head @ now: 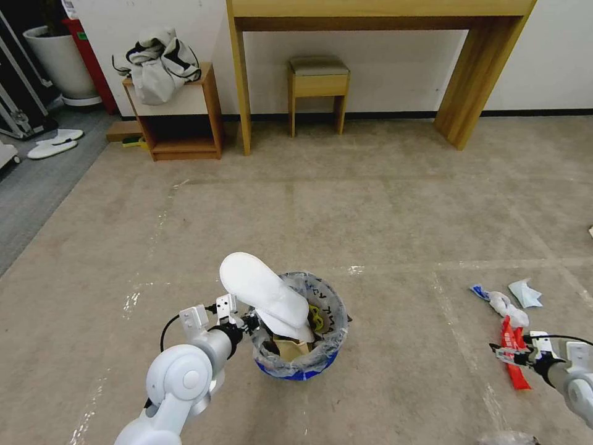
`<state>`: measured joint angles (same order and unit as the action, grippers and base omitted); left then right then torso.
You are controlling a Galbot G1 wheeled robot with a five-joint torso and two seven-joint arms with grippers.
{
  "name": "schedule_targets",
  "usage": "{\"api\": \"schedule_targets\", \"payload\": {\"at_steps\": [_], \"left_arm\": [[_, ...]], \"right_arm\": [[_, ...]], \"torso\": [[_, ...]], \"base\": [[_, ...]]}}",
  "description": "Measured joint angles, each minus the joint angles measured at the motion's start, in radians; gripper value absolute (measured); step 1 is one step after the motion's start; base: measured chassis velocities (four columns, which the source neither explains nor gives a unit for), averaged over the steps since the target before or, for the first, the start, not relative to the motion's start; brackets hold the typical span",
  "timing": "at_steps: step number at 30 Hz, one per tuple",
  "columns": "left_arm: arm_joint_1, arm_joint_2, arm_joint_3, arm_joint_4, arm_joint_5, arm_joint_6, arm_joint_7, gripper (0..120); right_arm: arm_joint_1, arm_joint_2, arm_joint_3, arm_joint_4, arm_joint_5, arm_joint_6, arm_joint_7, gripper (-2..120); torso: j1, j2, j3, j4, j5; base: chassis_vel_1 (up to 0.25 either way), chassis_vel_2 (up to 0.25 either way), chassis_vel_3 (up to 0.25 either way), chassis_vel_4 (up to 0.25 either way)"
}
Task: Pick up the trash bin and place the garbage on the floor into it.
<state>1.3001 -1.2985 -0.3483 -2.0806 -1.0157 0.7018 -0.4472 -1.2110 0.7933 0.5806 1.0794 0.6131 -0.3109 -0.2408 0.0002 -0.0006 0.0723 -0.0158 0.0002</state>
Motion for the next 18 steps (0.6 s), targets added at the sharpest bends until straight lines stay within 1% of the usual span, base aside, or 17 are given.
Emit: {"api": "schedule_targets", "payload": {"at_steps": [5,8,12,14,18], "left_arm": [[-0.002,0.000,0.000,-0.003,-0.002,0.000,-0.001,1],[-0.001,0.000,0.000,-0.004,-0.002,0.000,-0.001,1],[0.000,-0.004,0.000,-0.003,-0.001,0.000,-0.001,1],[0.002,-0.010,0.000,-0.003,0.001,0.000,-0.001,1],[0.004,-0.013,0.000,-0.003,0.003,0.000,-0.001,1]], "right_arm": [[0.016,0.004,-0.006,-0.021,0.001,-0.013,0.013,100],[0.008,-0.011,-0.007,-0.020,0.020,-0.062,0.030,100],[0.008,-0.020,-0.009,-0.026,0.030,-0.086,0.036,100],[0.013,-0.030,-0.016,-0.035,0.061,-0.113,0.048,100],[0.024,-0.034,-0.026,-0.048,0.084,-0.139,0.060,100]], "torso": [[0.000,0.000,0.000,0.0000,0.0000],[0.000,0.000,0.000,-0.0002,0.0000],[0.000,0.000,0.000,-0.0002,0.0001],[0.000,0.000,0.000,-0.0001,0.0000],[0.000,0.000,0.000,0.0000,0.0001]], "base": [[0.000,0.000,0.000,0.000],[0.000,0.000,0.000,0.000],[0.000,0.000,0.000,0.000],[0.000,0.000,0.000,0.000],[0.000,0.000,0.000,0.000]]}}
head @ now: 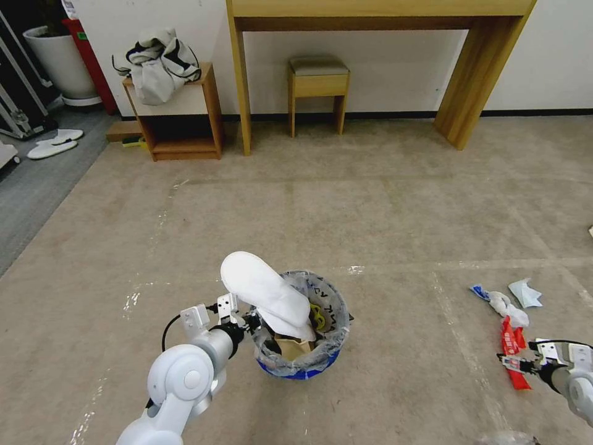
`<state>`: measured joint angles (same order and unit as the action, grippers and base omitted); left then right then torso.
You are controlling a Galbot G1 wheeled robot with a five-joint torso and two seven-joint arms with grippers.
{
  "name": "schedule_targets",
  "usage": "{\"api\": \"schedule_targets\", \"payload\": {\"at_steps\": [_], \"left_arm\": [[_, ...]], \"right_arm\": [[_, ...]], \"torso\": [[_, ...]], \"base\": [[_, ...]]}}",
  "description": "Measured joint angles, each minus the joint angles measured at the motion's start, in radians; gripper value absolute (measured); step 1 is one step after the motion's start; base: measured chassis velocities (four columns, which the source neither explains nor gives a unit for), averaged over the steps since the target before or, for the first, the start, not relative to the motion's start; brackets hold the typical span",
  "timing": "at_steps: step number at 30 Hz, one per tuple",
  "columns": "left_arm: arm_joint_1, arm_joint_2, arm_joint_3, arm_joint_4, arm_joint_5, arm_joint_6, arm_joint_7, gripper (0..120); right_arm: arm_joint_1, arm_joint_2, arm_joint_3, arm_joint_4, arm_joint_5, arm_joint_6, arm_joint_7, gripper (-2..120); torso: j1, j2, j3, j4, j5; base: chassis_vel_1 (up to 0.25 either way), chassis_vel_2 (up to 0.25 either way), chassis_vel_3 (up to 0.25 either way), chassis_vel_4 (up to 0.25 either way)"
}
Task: Pick up the trash bin and place the garbage on the floor into it.
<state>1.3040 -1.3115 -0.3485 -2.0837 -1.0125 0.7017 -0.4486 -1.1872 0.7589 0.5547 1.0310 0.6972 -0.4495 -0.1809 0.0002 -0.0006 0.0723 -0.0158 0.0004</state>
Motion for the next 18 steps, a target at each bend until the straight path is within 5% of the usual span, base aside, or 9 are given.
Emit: {"api": "schedule_targets", "payload": {"at_steps": [18], "left_arm": [[-0.004,0.000,0.006,0.010,0.002,0.000,0.000,1]], "right_arm": [[0.125,0.004,-0.115,-0.125,0.033,-0.023,0.022,100]], "torso": [[0.000,0.000,0.000,0.0000,0.0000]], "base": [[0.000,0.000,0.000,0.000]]}}
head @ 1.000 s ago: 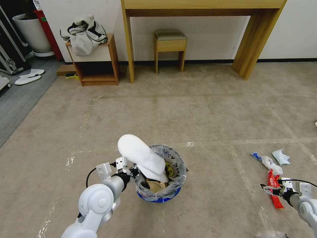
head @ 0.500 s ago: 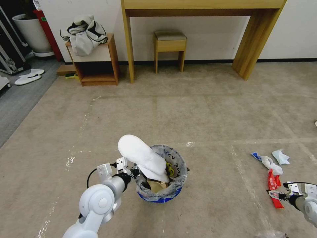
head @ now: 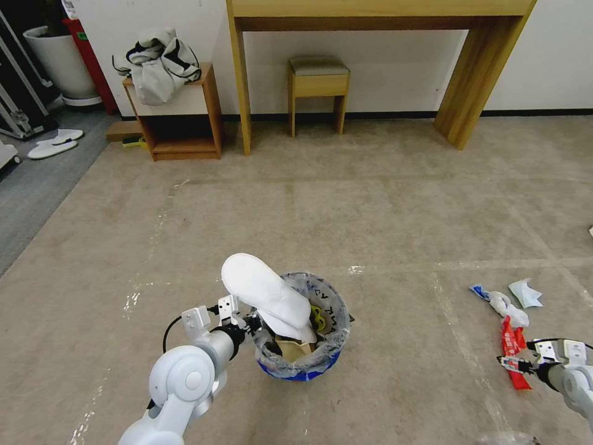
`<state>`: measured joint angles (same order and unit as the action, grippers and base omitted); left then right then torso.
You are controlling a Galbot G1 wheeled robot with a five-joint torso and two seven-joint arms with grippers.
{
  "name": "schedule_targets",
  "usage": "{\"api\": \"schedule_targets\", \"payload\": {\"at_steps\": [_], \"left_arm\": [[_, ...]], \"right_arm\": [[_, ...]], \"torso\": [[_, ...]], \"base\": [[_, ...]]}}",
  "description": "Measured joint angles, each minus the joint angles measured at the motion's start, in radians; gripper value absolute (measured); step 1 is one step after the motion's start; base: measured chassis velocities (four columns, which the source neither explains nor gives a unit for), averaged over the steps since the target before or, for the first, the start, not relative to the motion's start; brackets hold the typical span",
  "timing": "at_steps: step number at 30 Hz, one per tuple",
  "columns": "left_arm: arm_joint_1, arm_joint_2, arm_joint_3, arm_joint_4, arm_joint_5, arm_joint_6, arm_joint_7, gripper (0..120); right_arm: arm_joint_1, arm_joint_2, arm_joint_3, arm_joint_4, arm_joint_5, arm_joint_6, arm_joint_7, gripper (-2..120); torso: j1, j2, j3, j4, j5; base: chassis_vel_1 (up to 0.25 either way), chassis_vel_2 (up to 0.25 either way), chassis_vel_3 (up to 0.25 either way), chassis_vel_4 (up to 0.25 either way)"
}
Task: Pick up the trash bin and place the garbage on the floor into it.
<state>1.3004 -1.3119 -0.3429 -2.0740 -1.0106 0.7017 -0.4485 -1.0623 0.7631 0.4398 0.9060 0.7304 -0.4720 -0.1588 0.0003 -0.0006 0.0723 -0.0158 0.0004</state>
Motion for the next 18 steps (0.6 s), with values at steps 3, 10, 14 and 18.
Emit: {"api": "schedule_targets", "payload": {"at_steps": [3,10,14,18], "left_arm": [[-0.002,0.001,0.001,0.003,0.000,0.000,0.000,1],[-0.011,-0.011,0.010,0.016,0.000,0.000,0.000,1],[-0.017,-0.013,0.014,0.021,0.000,0.000,0.000,1],[-0.022,-0.011,0.016,0.029,0.000,-0.001,0.000,1]], "right_arm": [[0.017,0.005,-0.016,-0.021,0.008,0.000,0.002,100],[0.064,0.027,-0.051,-0.083,0.037,-0.006,0.026,100],[0.072,0.029,-0.055,-0.105,0.063,-0.015,0.039,100],[0.080,0.030,-0.058,-0.136,0.069,-0.017,0.041,100]], "torso": [[0.000,0.000,0.000,-0.0001,0.0000],[0.000,0.000,0.000,0.0000,-0.0001],[0.000,0.000,0.000,-0.0001,-0.0001],[0.000,0.000,0.000,-0.0001,-0.0001]], "base": [[0.000,0.000,0.000,0.000],[0.000,0.000,0.000,0.000],[0.000,0.000,0.000,0.000],[0.000,0.000,0.000,0.000]]}}
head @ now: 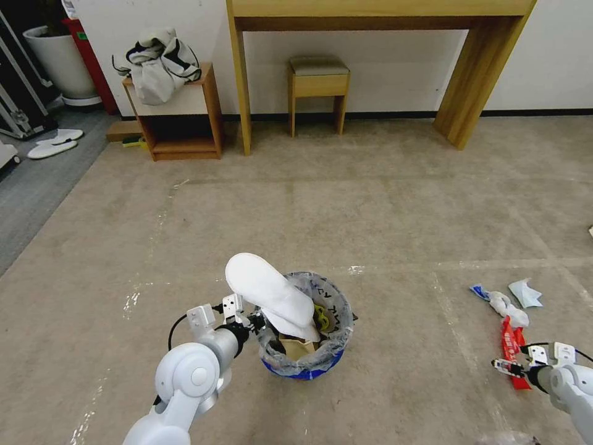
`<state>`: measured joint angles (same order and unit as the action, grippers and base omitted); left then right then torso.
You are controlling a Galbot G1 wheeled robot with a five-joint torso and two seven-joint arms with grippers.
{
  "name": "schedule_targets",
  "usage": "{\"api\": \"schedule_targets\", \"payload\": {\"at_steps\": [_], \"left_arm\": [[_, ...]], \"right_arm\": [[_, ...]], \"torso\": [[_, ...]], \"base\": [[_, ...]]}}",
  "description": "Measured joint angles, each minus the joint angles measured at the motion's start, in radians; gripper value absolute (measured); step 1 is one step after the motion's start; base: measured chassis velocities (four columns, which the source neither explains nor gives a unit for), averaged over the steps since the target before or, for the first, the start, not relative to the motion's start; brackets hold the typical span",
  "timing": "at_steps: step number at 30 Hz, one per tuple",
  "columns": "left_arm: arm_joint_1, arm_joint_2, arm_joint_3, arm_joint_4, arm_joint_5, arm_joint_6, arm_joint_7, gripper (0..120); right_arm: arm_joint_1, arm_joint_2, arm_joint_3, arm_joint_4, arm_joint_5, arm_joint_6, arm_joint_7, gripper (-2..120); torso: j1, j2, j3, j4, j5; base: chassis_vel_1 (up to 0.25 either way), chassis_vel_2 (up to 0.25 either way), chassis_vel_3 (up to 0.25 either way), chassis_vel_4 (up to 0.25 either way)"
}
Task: Pick up the trash bin and place the garbage on the floor into it.
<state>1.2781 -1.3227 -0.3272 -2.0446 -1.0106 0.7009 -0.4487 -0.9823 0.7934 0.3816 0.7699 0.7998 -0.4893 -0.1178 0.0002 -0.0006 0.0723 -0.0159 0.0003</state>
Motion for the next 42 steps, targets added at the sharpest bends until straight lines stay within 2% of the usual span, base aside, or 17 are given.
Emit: {"api": "schedule_targets", "payload": {"at_steps": [10,14,31,42], "left_arm": [[-0.005,0.000,0.002,0.007,-0.001,-0.001,0.003,1],[-0.005,0.003,0.003,0.008,-0.001,-0.002,0.007,1],[-0.007,0.012,-0.001,0.014,-0.003,-0.006,0.016,1],[-0.010,0.013,-0.002,0.014,-0.005,-0.008,0.020,1]], "right_arm": [[0.034,0.013,-0.009,-0.058,-0.008,0.000,0.005,100],[0.045,0.019,-0.009,-0.076,-0.009,0.002,0.004,93],[0.059,0.049,-0.004,-0.091,-0.076,0.007,0.017,93],[0.030,0.047,0.012,-0.052,-0.074,0.005,0.043,93]], "torso": [[0.000,0.000,0.000,0.0003,-0.0006],[0.000,0.000,0.000,0.0003,-0.0019],[0.000,0.000,0.000,-0.0003,-0.0020],[0.000,0.000,0.000,0.0003,0.0010]], "base": [[0.000,0.000,0.000,0.000],[0.000,0.000,0.000,0.000],[0.000,0.000,0.000,0.000],[0.000,0.000,0.000,0.000]]}}
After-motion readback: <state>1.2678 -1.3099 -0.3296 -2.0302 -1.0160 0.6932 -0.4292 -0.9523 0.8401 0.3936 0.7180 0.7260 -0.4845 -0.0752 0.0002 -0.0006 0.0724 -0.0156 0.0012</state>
